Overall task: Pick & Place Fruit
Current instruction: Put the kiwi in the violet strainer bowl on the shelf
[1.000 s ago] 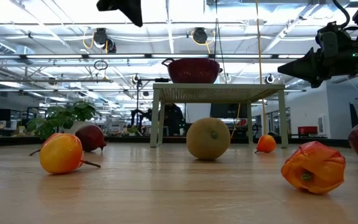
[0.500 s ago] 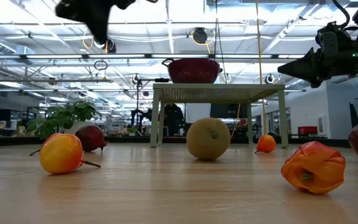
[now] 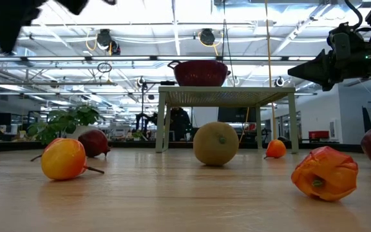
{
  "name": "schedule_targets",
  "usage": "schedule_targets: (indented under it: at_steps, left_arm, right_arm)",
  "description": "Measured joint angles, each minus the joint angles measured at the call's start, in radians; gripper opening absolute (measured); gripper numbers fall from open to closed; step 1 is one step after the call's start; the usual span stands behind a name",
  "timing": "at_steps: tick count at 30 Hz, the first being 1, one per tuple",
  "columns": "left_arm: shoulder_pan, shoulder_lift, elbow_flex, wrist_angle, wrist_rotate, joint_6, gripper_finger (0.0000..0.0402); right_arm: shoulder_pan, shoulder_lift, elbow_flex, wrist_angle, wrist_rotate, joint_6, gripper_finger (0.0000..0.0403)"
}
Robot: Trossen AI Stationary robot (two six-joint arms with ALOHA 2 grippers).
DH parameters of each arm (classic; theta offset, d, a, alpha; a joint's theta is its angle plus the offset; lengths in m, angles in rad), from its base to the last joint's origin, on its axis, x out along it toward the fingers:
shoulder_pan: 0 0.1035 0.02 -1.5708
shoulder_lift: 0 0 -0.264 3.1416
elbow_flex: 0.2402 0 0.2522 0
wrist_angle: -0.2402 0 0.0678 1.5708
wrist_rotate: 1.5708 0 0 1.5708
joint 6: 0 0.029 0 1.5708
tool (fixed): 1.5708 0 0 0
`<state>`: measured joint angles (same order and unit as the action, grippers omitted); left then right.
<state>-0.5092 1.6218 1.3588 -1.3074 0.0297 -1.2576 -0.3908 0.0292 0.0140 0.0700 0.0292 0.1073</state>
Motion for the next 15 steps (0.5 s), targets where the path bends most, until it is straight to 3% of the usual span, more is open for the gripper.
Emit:
schedule_targets:
  at_steps: [8, 15]
  left_arm:
    - [-0.156, 0.0, -0.101, 0.001, 0.0, 0.013, 0.0009]
    - [-0.271, 0.0, -0.108, 0.027, -0.014, -0.011, 0.0002]
  right_arm:
    - [0.0, 0.0, 0.0, 0.0, -0.003, 0.01, 0.0]
    - [0.0, 0.0, 0.0, 0.0, -0.003, 0.008, 0.0]
